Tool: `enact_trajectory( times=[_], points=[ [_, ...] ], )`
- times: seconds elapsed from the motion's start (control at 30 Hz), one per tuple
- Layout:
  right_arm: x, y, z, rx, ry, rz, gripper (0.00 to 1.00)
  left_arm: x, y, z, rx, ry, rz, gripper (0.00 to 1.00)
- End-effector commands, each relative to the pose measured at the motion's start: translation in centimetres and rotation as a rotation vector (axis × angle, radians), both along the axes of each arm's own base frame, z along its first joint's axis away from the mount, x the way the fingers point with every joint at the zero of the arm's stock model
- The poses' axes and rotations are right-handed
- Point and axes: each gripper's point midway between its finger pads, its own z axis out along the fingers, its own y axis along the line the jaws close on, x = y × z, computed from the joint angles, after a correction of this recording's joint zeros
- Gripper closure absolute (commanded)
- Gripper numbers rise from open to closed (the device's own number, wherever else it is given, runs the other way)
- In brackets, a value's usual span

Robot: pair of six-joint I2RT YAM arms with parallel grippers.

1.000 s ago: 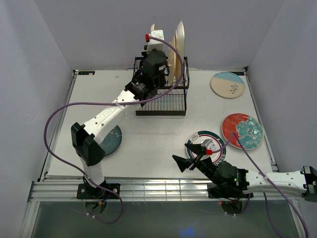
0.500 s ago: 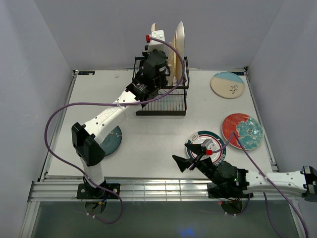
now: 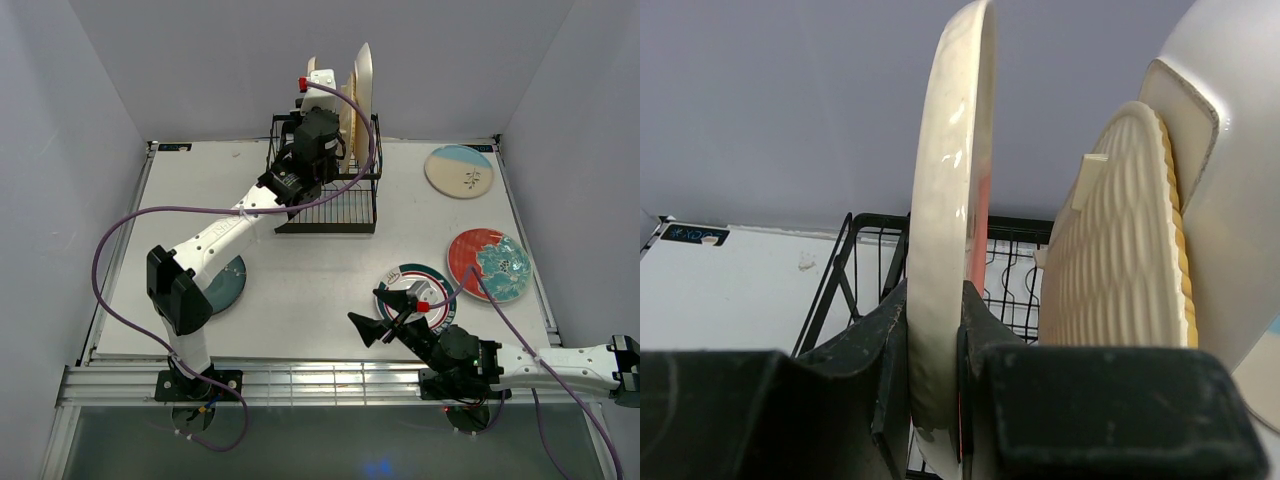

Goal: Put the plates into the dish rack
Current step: Insert the plate into the dish rack.

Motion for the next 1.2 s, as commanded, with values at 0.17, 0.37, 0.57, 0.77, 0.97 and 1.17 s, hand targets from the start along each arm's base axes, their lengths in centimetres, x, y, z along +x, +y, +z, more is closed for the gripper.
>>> enact_trajectory(
  times=[0.17, 0.37, 0.57, 0.77, 0.97, 1.17],
  points=[
    [-0.1, -0.1, 0.7, 0.051, -0.005, 0.004, 0.10, -1.5, 1.1, 5.5, -0.161, -0.132, -0.009, 1.00],
    [-0.1, -0.2, 0.6, 0.050, -0.005, 0.002, 0.10, -1.4, 0.8, 5.0, -0.161, -0.117, -0.019, 1.00],
    [-0.1, -0.2, 0.7, 0.053, -0.005, 0.002, 0.10, -1.3, 0.5, 4.5, -0.159, -0.107, -0.024, 1.00],
    [-0.1, -0.2, 0.7, 0.054, -0.004, 0.004, 0.10, -1.0, 0.2, 3.8, -0.157, -0.095, -0.022, 1.00],
    [-0.1, -0.3, 0.6, 0.052, -0.004, 0.004, 0.10, -0.7, -0.1, 3.0, -0.148, -0.084, -0.022, 1.00],
    [-0.2, -0.3, 0.7, 0.060, -0.005, 0.006, 0.10, -0.5, -0.3, 1.7, -0.122, -0.062, -0.017, 1.00]
  ],
)
